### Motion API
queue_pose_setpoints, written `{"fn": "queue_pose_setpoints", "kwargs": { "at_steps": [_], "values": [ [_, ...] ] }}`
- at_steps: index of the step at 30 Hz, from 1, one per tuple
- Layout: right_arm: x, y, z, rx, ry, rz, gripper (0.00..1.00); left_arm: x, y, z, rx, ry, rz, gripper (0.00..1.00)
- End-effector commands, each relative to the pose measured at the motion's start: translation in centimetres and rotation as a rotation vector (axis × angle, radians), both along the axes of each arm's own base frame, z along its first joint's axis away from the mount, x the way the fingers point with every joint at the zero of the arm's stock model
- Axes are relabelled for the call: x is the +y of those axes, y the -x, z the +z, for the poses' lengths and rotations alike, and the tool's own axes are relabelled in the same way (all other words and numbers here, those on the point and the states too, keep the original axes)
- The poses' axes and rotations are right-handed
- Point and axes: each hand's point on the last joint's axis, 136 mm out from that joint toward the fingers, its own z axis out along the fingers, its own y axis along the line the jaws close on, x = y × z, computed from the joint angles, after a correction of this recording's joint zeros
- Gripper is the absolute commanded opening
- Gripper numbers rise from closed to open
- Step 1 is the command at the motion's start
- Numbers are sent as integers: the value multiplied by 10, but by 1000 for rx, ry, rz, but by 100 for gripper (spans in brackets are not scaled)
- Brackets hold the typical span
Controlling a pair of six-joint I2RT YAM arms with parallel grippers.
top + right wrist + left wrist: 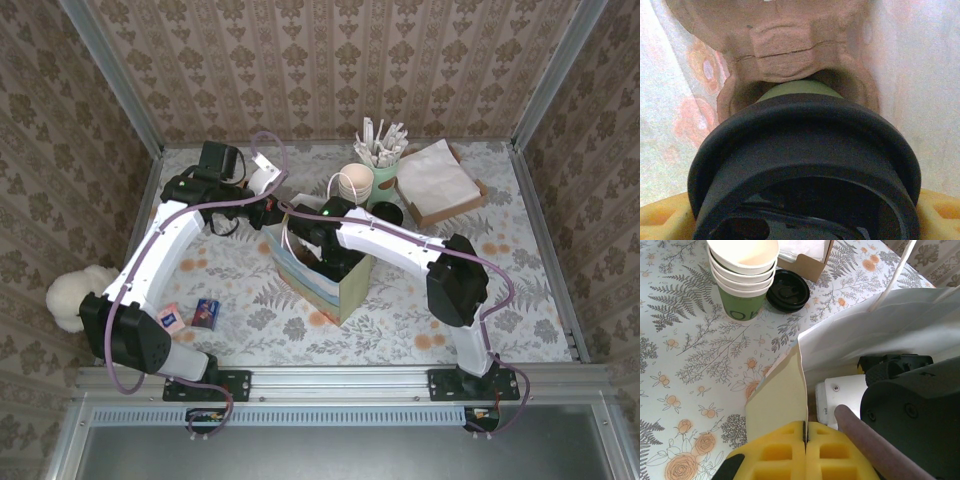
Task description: Pack the takeout coffee
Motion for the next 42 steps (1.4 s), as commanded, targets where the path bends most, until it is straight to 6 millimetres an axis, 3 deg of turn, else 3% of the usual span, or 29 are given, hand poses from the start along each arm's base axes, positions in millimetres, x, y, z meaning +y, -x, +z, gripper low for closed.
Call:
{"fn": "queue_pose_setpoints", "kwargs": {
  "at_steps": [1,21,42],
  "values": [
    [3,-6,-2,-24,-22,-3,55,-6,8,2,20,28,-27,0],
    [-1,-5,-10,-19,-8,-4,55,-5,8,4,14,29,-27,0],
    [-19,5,-46,29,58,-20,54,-6,9,5,12,29,-28,0]
  ]
}}
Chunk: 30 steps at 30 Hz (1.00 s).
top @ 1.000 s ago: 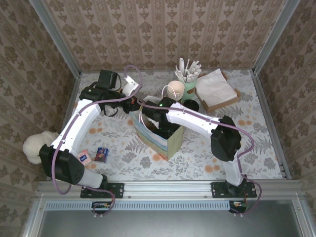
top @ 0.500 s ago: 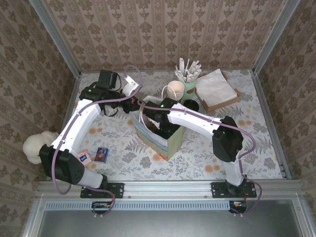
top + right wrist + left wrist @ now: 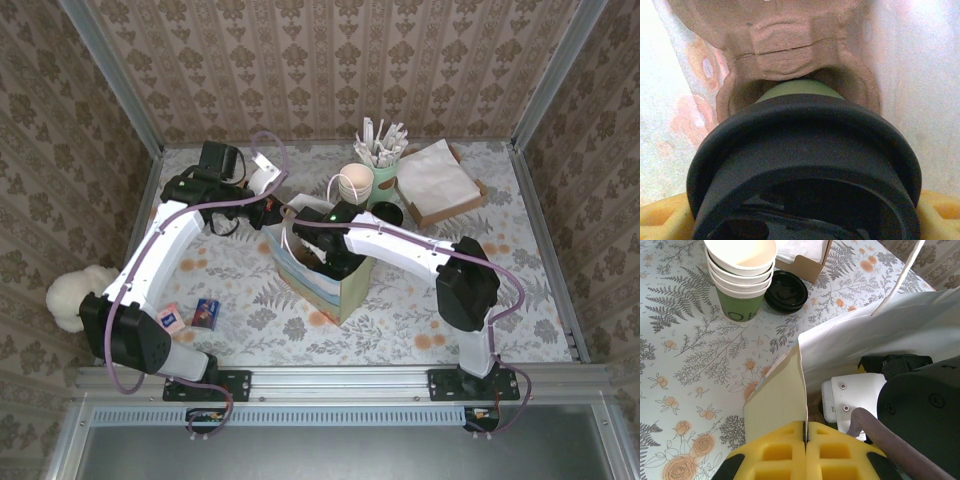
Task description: Pack the takeout coffee
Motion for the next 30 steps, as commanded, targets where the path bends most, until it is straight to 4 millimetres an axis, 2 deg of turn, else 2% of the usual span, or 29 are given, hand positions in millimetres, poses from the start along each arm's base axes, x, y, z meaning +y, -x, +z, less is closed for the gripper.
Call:
{"fn": "queue_pose_setpoints", "kwargs": {
  "at_steps": [1,12,19,30],
  "values": [
    [-15,3,-42,58,96,-17,54,-5,8,4,9,23,-24,0],
    [-32,12,-61,105,178,-19,54,-5,8,5,7,25,-24,0],
    [-35,17,-75,138,198,-23,54,-5,8,4,10,24,-25,0],
    [-34,14,-74,135,196,-15,55,-4,9,6,2,22,-24,0]
  ]
}}
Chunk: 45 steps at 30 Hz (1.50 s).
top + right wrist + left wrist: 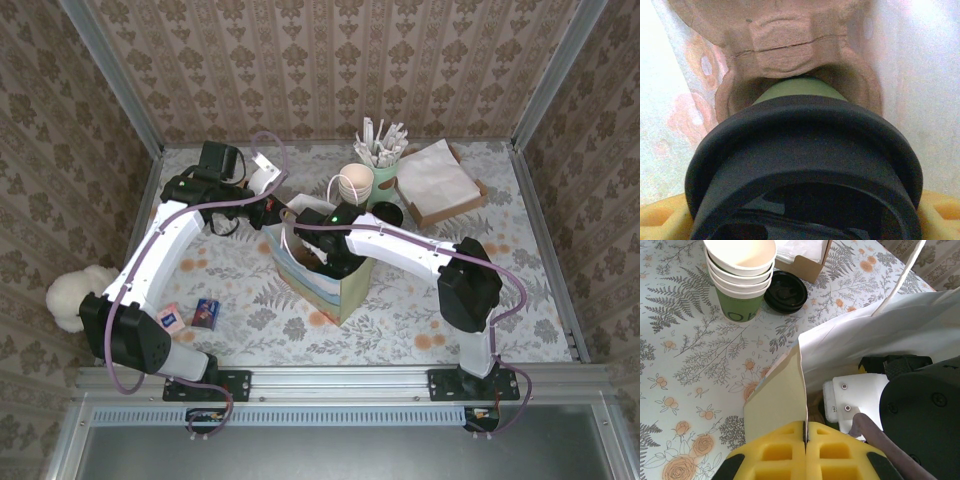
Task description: Pack the takeout coffee
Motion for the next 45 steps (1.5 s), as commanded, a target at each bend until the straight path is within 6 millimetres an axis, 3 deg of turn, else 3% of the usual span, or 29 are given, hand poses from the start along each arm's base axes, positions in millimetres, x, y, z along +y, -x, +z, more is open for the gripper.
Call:
{"fn": "queue_pose_setpoints", "kwargs": {
  "at_steps": [1,38,45],
  "values": [
    [-31,11,-66,125,185,-14,55,-4,9,6,1,22,-23,0],
    [-29,9,-64,122,184,-13,56,-5,9,8,0,29,-24,0],
    [-15,-2,-44,78,129,-40,64,-8,11,10,4,46,-35,0]
  ]
}}
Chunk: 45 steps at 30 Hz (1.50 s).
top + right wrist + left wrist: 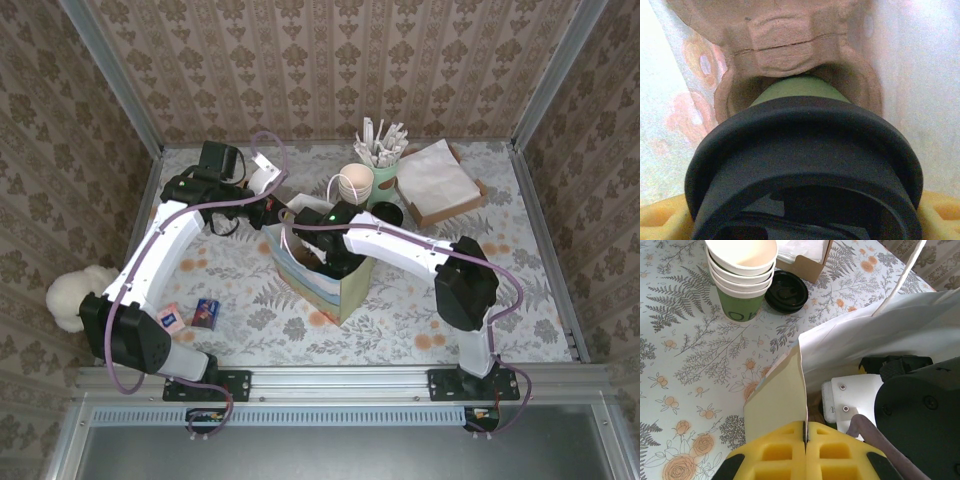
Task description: Pack the takeout coffee
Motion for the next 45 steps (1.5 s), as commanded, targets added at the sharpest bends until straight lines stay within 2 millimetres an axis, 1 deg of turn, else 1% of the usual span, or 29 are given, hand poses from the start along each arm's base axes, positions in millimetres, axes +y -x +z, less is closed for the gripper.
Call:
{"fn": "queue_pose_setpoints", "kwargs": {
  "at_steps": [1,6,10,16,24,33,36,42,45],
  "values": [
    [-14,-2,-45,67,116,-43,65,-9,12,10,-1,46,-41,0],
    [-7,-9,-27,37,82,-61,68,-9,13,12,-6,50,-44,0],
    [-4,-11,-14,17,56,-61,69,-10,14,13,-8,51,-45,0],
    [-7,-10,-10,14,61,-61,72,-10,16,15,-20,46,-46,0],
    [-4,-11,-1,-4,31,-71,77,-9,16,15,-22,39,-44,0],
    [-1,-12,5,-16,12,-74,82,-9,16,15,-27,35,-46,0],
    [-1,-12,6,-15,11,-72,85,-9,16,14,-26,34,-44,0],
    [-1,-12,10,-18,5,-74,87,-9,16,14,-27,31,-44,0],
    [-1,-12,11,-20,5,-74,90,-9,16,14,-26,31,-44,0]
  ]
}}
